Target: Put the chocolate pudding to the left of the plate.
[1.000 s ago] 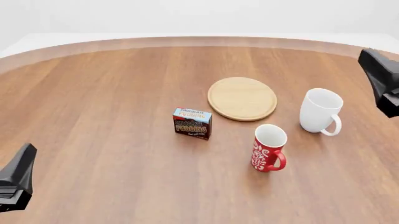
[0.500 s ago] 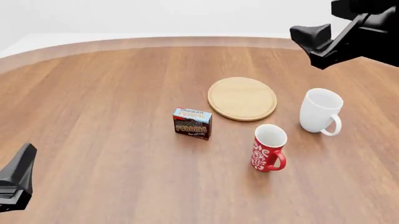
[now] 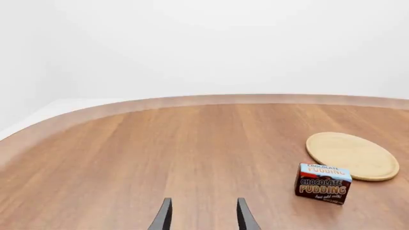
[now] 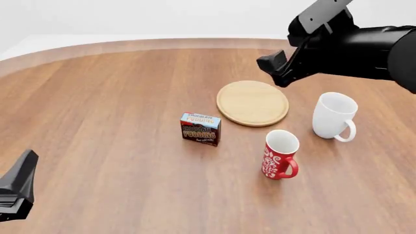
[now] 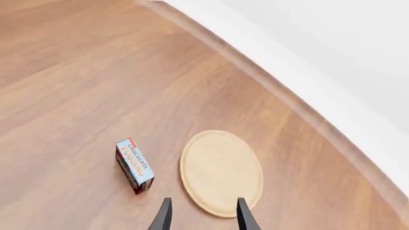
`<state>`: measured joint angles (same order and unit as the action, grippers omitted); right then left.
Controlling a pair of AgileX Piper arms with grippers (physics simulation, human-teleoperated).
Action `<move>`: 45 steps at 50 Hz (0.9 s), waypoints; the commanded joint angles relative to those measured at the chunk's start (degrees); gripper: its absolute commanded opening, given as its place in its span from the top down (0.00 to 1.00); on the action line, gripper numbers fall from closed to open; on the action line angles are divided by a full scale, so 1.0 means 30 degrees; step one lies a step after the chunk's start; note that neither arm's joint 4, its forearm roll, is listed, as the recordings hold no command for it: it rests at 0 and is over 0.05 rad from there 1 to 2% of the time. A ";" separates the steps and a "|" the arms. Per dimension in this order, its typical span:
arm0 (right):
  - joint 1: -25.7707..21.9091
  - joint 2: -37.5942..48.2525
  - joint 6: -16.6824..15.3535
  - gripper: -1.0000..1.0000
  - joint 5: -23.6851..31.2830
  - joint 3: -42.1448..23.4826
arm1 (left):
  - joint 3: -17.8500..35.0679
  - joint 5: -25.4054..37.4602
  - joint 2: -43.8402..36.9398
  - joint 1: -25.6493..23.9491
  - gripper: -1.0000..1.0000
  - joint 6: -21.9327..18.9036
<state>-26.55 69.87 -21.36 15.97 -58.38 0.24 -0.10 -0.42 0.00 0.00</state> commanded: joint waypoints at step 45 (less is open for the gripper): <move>-0.3159 0.6300 0.0964 0.00 -0.0305 -0.1605 | 0.0000 0.0000 0.0000 0.0000 0.00 0.0000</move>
<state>-35.62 85.58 -19.13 16.41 -62.50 0.24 -0.10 -0.42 0.00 0.00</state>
